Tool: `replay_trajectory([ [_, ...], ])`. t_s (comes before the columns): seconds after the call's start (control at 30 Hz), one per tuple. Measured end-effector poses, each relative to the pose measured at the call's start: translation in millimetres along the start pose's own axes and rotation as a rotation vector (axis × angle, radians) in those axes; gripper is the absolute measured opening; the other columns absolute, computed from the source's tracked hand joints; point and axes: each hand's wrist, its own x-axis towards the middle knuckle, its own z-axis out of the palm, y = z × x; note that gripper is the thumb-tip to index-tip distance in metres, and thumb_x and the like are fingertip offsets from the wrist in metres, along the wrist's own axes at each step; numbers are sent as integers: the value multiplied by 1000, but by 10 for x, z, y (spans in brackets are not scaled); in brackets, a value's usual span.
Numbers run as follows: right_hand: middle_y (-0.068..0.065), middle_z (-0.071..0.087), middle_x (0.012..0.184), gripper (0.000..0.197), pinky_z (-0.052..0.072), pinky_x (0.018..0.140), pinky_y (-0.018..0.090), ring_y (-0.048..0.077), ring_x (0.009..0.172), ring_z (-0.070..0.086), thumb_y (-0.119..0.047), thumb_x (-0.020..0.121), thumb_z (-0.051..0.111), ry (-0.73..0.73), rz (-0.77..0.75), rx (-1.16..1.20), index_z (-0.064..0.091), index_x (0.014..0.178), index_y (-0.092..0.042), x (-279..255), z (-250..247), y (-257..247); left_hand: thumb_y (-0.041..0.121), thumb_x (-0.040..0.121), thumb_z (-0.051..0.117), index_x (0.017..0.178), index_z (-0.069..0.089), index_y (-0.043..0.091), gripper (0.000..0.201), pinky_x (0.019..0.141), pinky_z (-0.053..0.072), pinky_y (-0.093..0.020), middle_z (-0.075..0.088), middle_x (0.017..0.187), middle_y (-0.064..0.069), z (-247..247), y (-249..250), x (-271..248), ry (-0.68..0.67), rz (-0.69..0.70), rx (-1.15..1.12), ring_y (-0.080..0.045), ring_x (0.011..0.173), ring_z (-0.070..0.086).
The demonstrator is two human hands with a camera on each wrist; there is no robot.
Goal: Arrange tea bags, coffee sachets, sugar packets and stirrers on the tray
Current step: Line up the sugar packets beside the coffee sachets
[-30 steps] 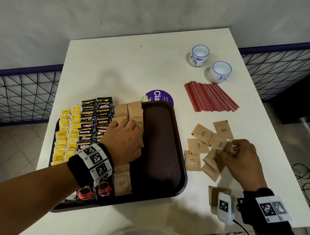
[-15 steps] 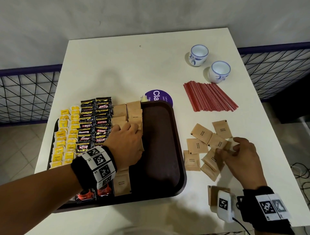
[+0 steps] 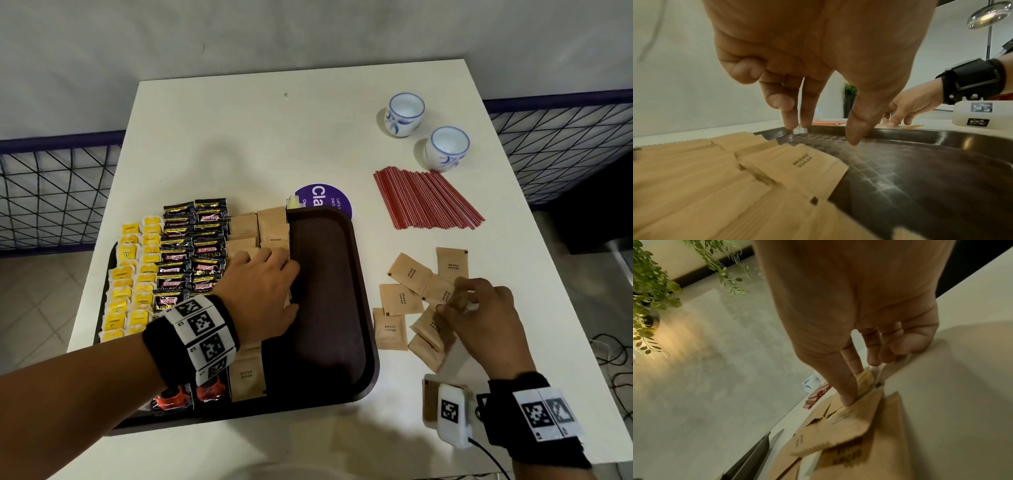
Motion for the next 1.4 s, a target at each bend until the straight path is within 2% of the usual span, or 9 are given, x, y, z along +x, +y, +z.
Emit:
replay_trajectory([
  [0.2, 3, 46, 115, 46, 42, 83, 33, 19, 96, 49, -10, 76, 76, -45, -3, 57, 57, 116, -24, 24, -19, -51, 56, 86, 49, 126, 50, 27, 49, 92, 41, -38, 50, 123, 4, -93, 178, 123, 71, 78, -59, -21, 111, 50],
  [0.4, -9, 63, 88, 24, 42, 67, 30, 26, 86, 62, -3, 87, 64, 55, -108, 162, 54, 88, -24, -36, -124, -113, 48, 90, 48, 122, 55, 28, 38, 89, 42, -33, 52, 118, 6, -169, 332, 224, 111, 190, -169, -16, 106, 51],
  [0.63, -15, 66, 91, 48, 55, 74, 23, 10, 86, 68, 8, 86, 63, -265, -397, 370, 61, 111, -33, -229, -214, -675, 34, 83, 74, 111, 62, 23, 32, 70, 47, -12, 63, 101, 15, -359, 589, 345, 138, 249, -883, -1, 84, 62],
  [0.73, -1, 68, 85, 44, 59, 74, 37, 19, 78, 70, 1, 86, 70, -371, -429, 415, 58, 112, -32, -317, -96, -867, 22, 79, 80, 109, 60, 22, 36, 66, 47, -11, 64, 89, 9, -330, 663, 337, 92, 178, -1091, -2, 76, 63],
  [0.83, -1, 70, 83, 35, 57, 78, 34, 17, 78, 69, -3, 86, 72, -359, -373, 454, 61, 107, -28, -274, -9, -835, 18, 77, 80, 108, 65, 28, 36, 70, 49, -16, 65, 83, 10, -282, 544, 293, 62, 130, -1073, -1, 71, 60],
  [0.93, -9, 69, 85, 24, 53, 81, 25, 10, 82, 67, -8, 86, 72, -122, -280, 297, 62, 99, -26, 3, -67, -589, 16, 81, 75, 101, 74, 35, 28, 79, 50, -16, 72, 90, 17, -242, 223, 219, 31, 2, -963, 0, 83, 64],
  [1.03, 7, 66, 102, 23, 45, 77, 29, 19, 77, 61, -16, 86, 73, 91, -219, 47, 65, 107, -21, 319, -209, -312, 19, 83, 74, 90, 76, 36, 19, 80, 51, -21, 73, 89, 16, -212, -185, 122, -7, -158, -896, -1, 85, 66],
  [1.2, 13, 49, 120, 72, 42, 88, 31, 22, 89, 56, -31, 74, 85, -68, -133, -100, 52, 137, -26, 581, -281, -184, 19, 82, 75, 81, 72, 42, 23, 65, 41, -12, 67, 83, 22, -233, -497, 37, -126, -190, -790, 12, 70, 60],
  [1.4, 10, 42, 114, 76, 41, 100, 37, 29, 102, 56, -21, 77, 81, -164, -125, -199, 47, 144, -31, 644, -235, -177, 14, 80, 77, 82, 77, 28, 14, 59, 40, -3, 71, 78, 15, -148, -452, 110, -210, -176, -718, 7, 72, 62],
])
